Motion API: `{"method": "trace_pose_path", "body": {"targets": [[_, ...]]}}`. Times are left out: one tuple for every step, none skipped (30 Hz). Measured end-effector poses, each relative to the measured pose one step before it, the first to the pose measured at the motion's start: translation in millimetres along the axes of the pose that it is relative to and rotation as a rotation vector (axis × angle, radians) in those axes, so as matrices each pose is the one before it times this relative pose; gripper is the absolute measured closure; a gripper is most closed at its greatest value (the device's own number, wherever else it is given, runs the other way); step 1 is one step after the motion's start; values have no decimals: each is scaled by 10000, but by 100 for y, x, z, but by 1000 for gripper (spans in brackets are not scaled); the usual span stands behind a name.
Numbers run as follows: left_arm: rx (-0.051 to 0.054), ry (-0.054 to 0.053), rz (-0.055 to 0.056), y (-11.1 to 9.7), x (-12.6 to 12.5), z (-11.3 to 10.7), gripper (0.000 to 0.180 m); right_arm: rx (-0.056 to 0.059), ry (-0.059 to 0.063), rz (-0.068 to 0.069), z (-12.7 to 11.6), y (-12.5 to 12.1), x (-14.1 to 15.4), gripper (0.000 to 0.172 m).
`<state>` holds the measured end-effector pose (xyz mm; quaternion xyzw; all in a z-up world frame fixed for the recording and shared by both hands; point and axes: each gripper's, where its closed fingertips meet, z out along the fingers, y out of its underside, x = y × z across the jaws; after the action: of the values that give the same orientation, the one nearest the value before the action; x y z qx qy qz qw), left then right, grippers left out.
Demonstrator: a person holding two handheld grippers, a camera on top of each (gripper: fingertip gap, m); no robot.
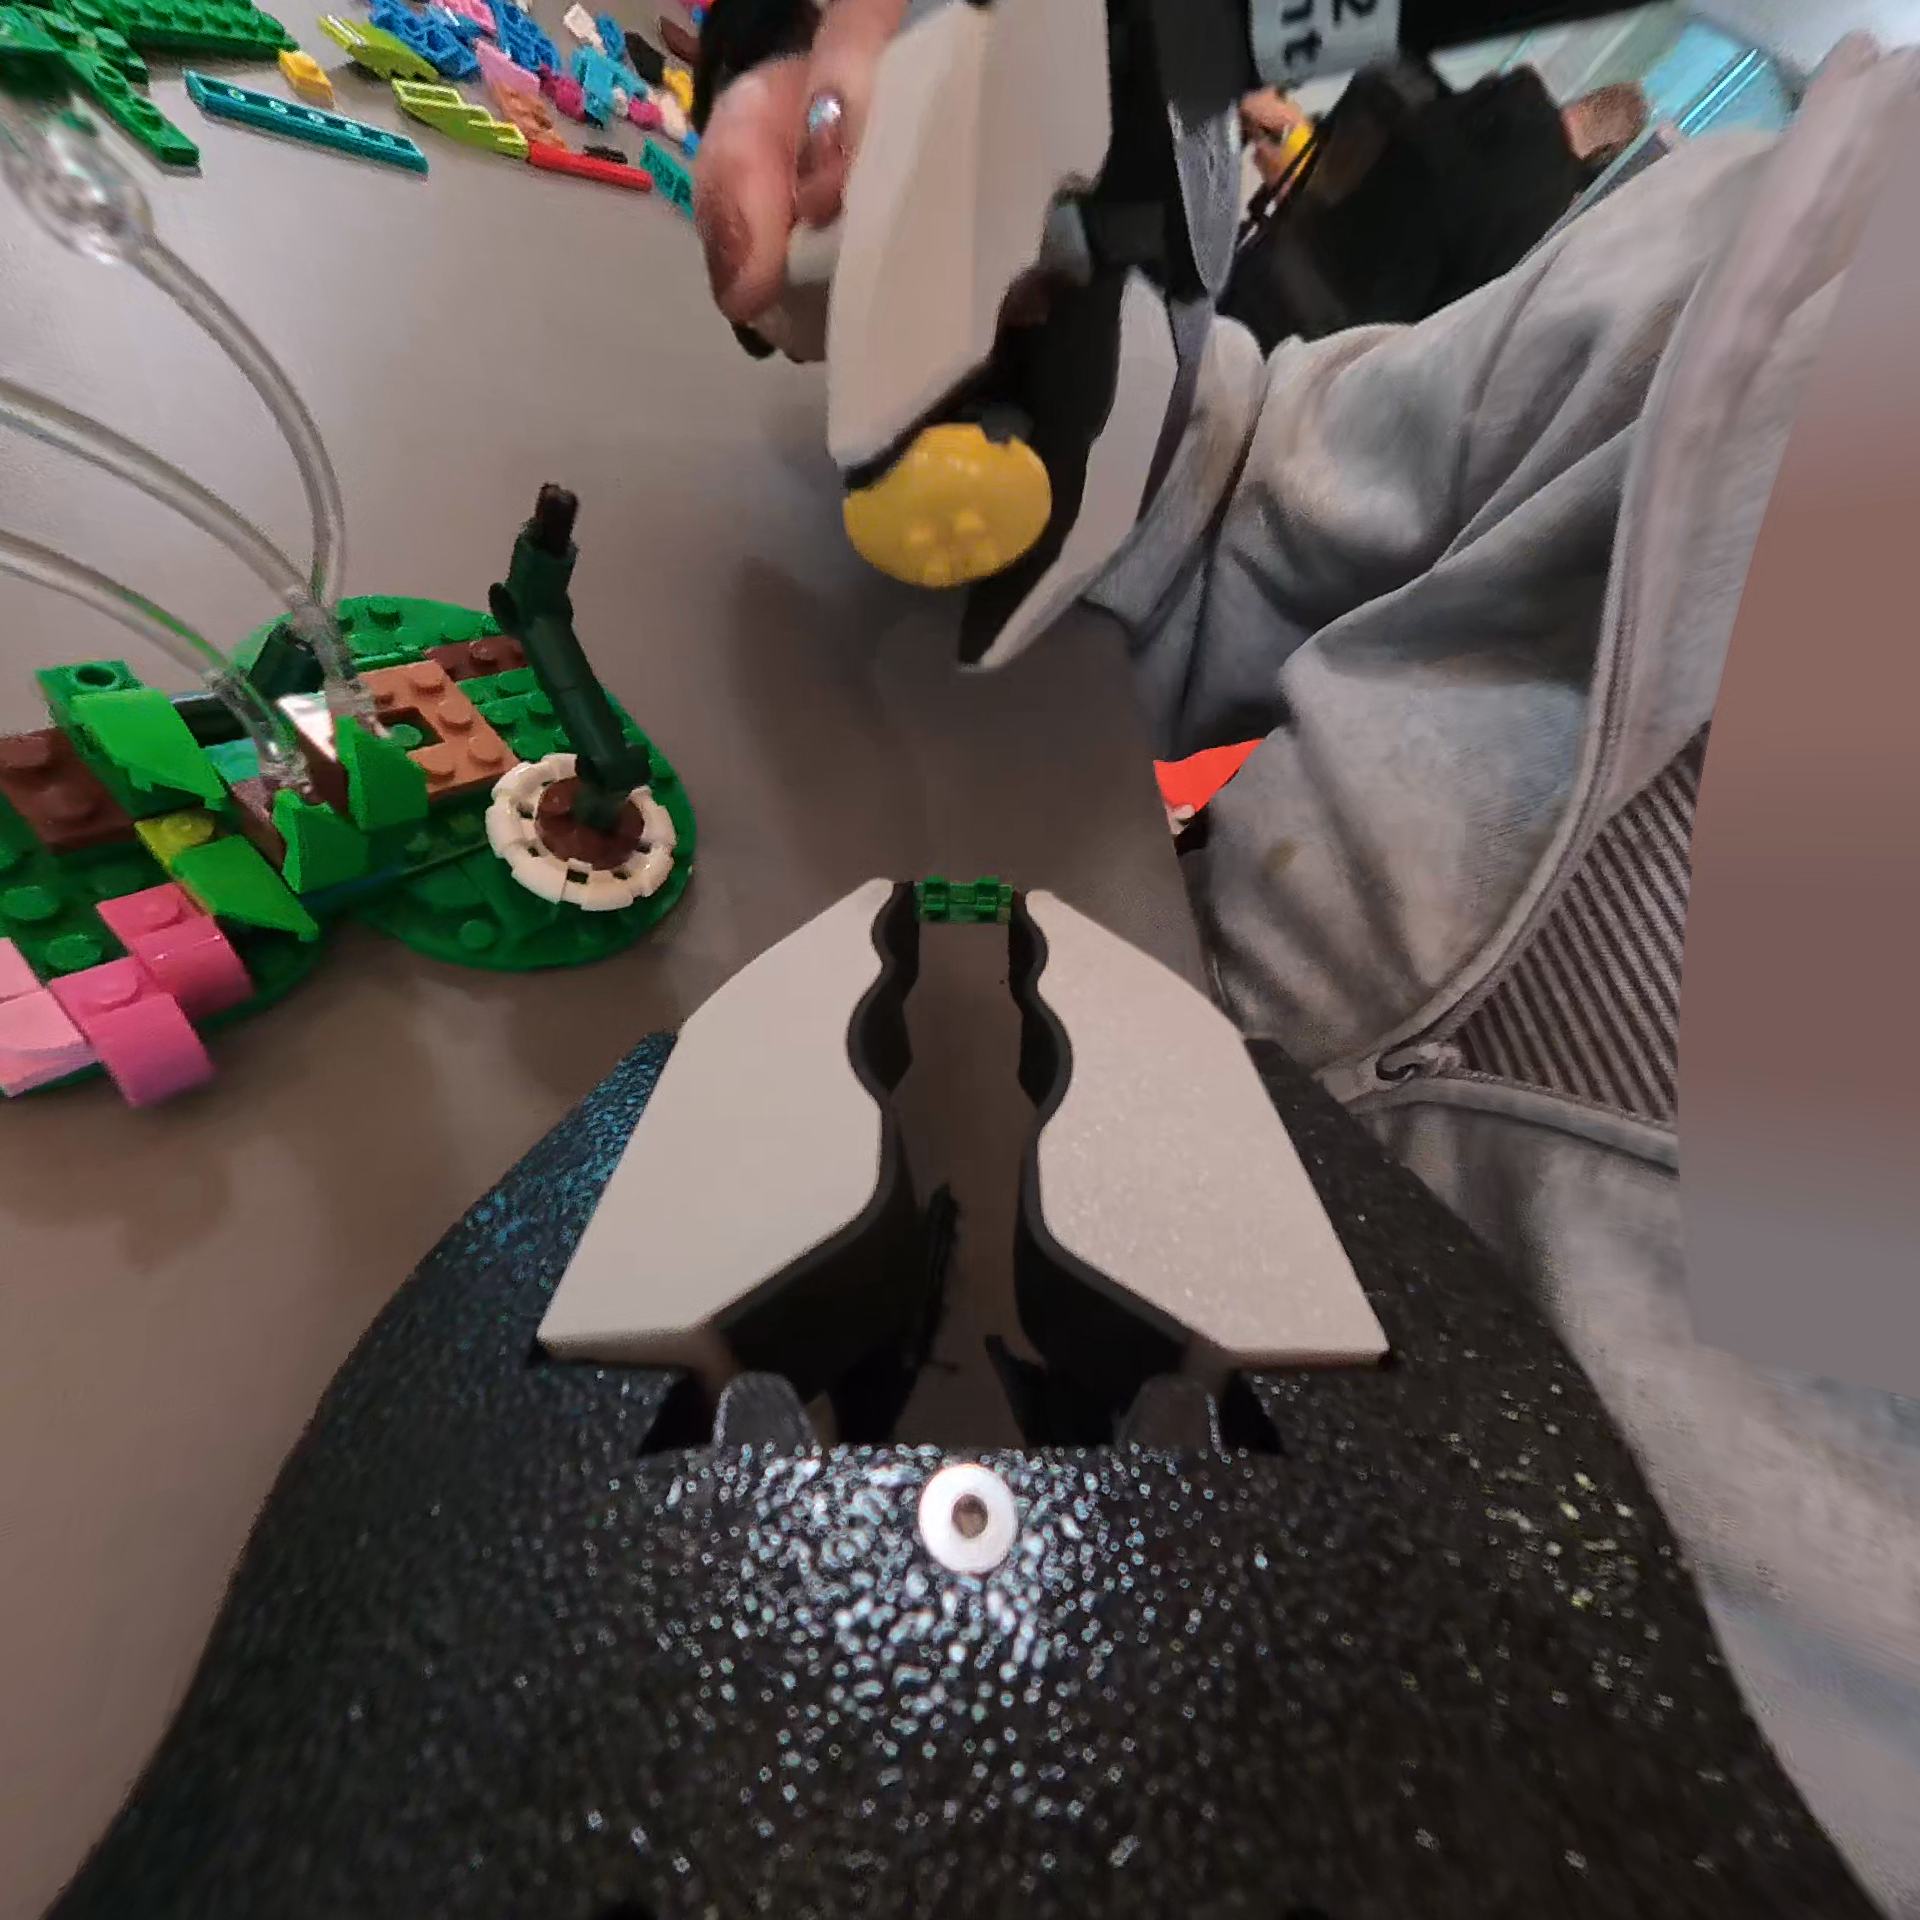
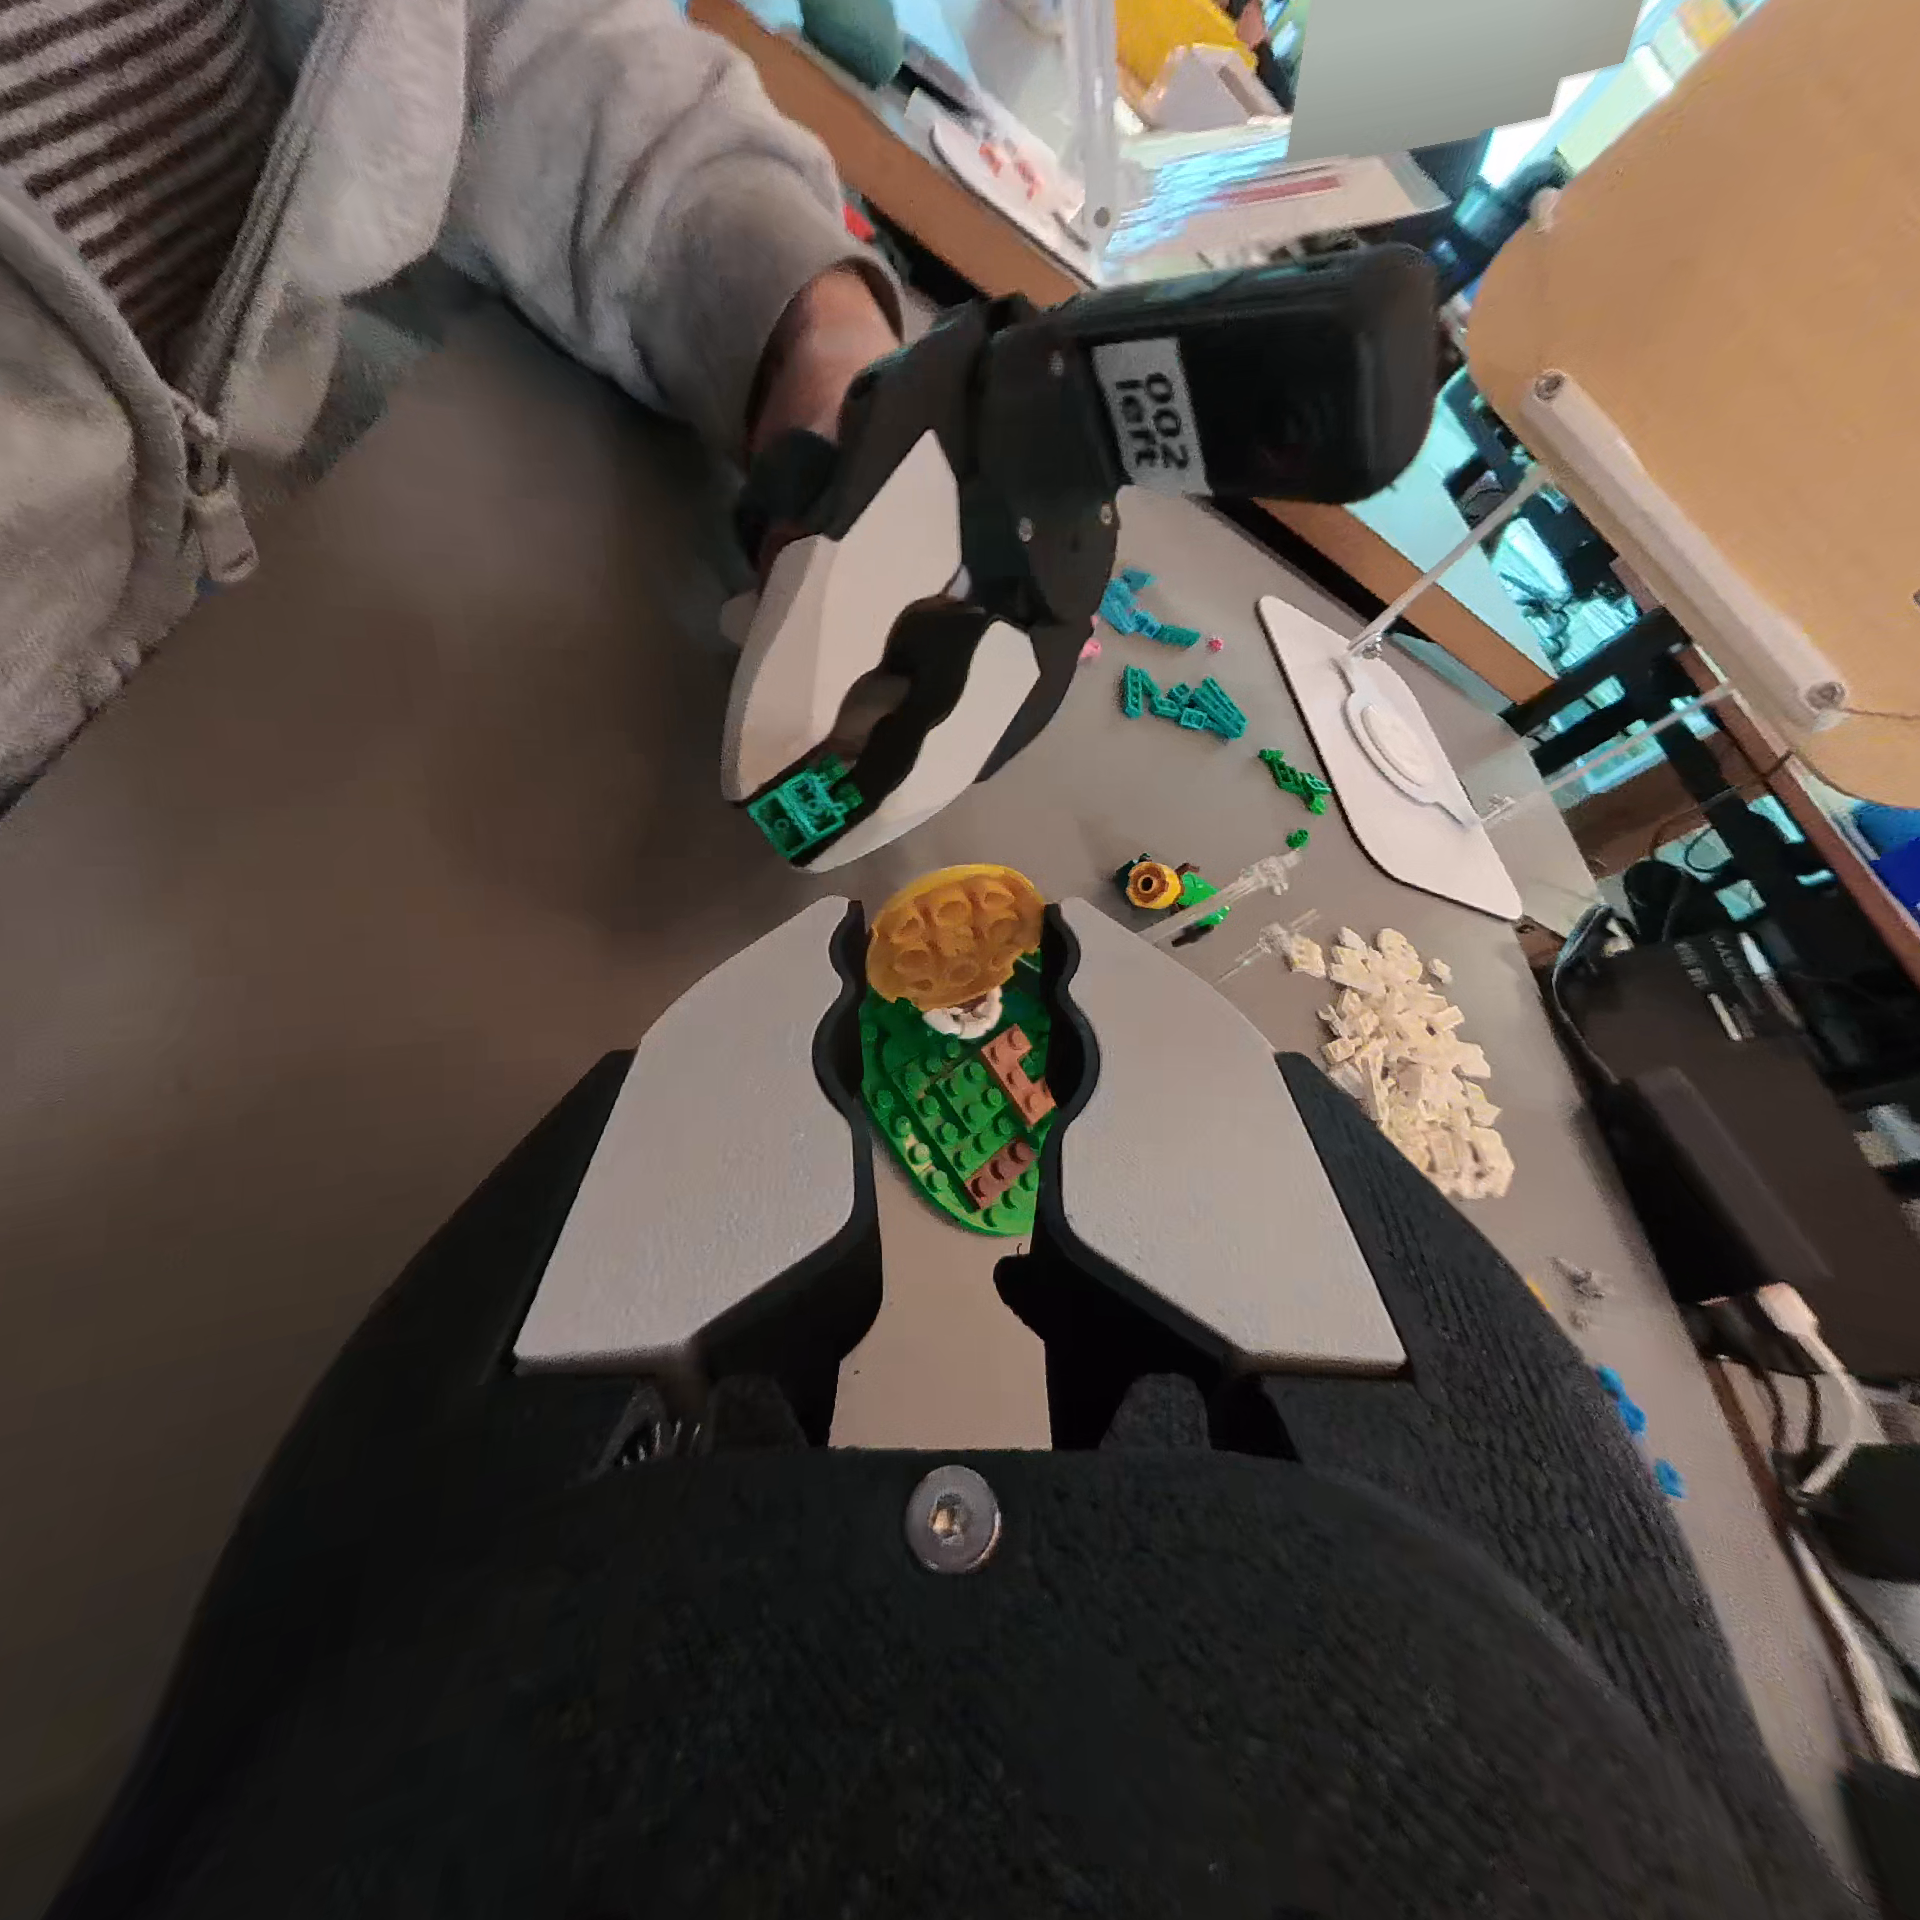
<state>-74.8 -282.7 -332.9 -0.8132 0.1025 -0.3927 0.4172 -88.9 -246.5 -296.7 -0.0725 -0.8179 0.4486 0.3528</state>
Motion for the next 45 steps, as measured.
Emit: {"method": "trace_pose_path", "body": {"targets": [[6, -48, 119, -29, 79, 34, 163, 224, -34, 277, -165, -59, 180, 140], [59, -12, 178, -137, 132, -8, 163, 190, 44, 299, -182, -58, 320, 140], [172, -40, 274, -298, 111, -48, 163, 171, 205, 210, -200, -42, 546, 140], [247, -81, 295, -397, 74, -102, 163, 118, 355, 160, -230, 31, 776, 140], [258, -121, 264, -414, -24, -137, 163, 24, 484, 151, -224, 170, 1006, 140], [332, -151, 264, -511, -84, -164, 164, -67, 652, 183, -194, 335, 1333, 140], [519, -205, 342, -743, -138, -236, 164, -188, 722, 225, -100, 495, 1538, 140], [638, -291, 404, -868, -220, -331, 164, -330, 707, 240, 65, 622, 1614, 140], [578, -392, 419, -806, -400, -383, 164, -546, 647, 186, 300, 786, 1619, 140], [530, -538, 456, -734, -613, -423, 164, -778, 488, 30, 559, 966, 1483, 140], [479, -633, 502, -661, -760, -434, 164, -917, 351, -166, 781, 1085, 1374, 140], [400, -678, 454, -518, -847, -410, 164, -891, 236, -330, 1012, 1018, 1305, 140], [329, -664, 339, -424, -871, -363, 164, -781, 114, -375, 1235, 881, 1199, 140], [268, -592, 260, -342, -808, -309, 164, -691, -3, -264, 1419, 758, 1062, 140], [203, -512, 190, -281, -716, -271, 164, -512, -23, -27, 1521, 498, 997, 140], [170, -458, 120, -257, -669, -243, 164, -357, -69, 202, 1551, 307, 822, 139], [171, -381, 64, -253, -569, -221, 164, -311, -216, 237, 1486, 249, 474, 139], [187, -288, 23, -269, -451, -216, 164, -267, -249, 139, 1318, 199, 299, 139], [215, -242, 17, -312, -396, -203, 164, -242, -106, 97, 1140, 168, 392, 139], [190, -192, 33, -283, -335, -165, 164, -197, -158, 107, 955, 112, 233, 139], [110, -197, 37, -194, -337, -116, 164, -183, -218, 156, 786, 93, 92, 139], [38, -218, 53, -82, -365, -76, 164, -104, -242, 174, 594, -8, -9, 140], [-21, -180, 85, -6, -282, -34, 164, -101, -330, 199, 452, -9, -165, 139], [-84, -115, 95, 106, -189, 20, 164, 2, -234, 183, 313, -124, -81, 138], [-75, -97, 74, 127, -120, 43, 164, 55, -126, 63, 181, -158, -7, 135], [-46, -58, 57, 118, -46, 52, 164, 9, -42, 29, 101, -59, 70, 131], [-54, -10, 62, 120, 54, 56, 164, 19, -51, 64, 49, -41, 27, 128], [-67, 28, 80, 136, 111, 67, 164, 44, -42, 89, -26, -57, 7, 126], [-91, -9, 107, 145, 43, 51, 164, 87, 82, 54, -175, -100, 132, 124], [-121, -143, 171, 149, -156, 29, 164, 220, 200, 45, -443, -315, 208, 124], [-124, -269, 248, 113, -355, -10, 164, 412, 150, 118, -769, -661, 29, 124], [-76, -248, 344, 28, -340, -43, 164, 668, -142, 224, -1105, -1156, -566, 124], [-62, -160, 428, -26, -209, -32, 164, 828, -478, 268, -1340, -1545, -1297, 125], [15, -189, 457, -121, -214, -59, 164, 779, -665, 220, -1374, -1612, -1881, 126], [77, -148, 459, -197, -108, -78, 164, 616, -733, 194, -1238, -1437, -2282, 128], [-4, -100, 446, -94, -8, -43, 164, 451, -902, 202, -999, -1218, -2750, 129], [-132, -132, 470, 60, -8, 11, 164, 285, -961, 311, -665, -902, -2979, 129], [-136, -133, 531, 89, 48, 24, 164, -44, -762, 510, -267, -372, -2682, 129], [-64, -86, 562, 8, 160, 18, 164, -379, -266, 729, 85, 211, -1866, 131], [-8, -60, 558, -65, 258, 12, 164, -423, 179, 724, 243, 446, -1014, 131], [24, -9, 552, -123, 365, 6, 164, -195, 184, 384, 241, 326, -788, 131], [91, 55, 541, -228, 472, -30, 164, -71, -11, 56, 206, 270, -854, 131], [127, 77, 495, -280, 508, -34, 164, -46, -64, 63, 217, 214, -715, 130], [97, 75, 426, -265, 499, -19, 164, -18, -172, 169, 231, 155, -651, 130], [68, 74, 390, -238, 446, -11, 164, -12, -276, 244, 236, 178, -612, 130]]}}
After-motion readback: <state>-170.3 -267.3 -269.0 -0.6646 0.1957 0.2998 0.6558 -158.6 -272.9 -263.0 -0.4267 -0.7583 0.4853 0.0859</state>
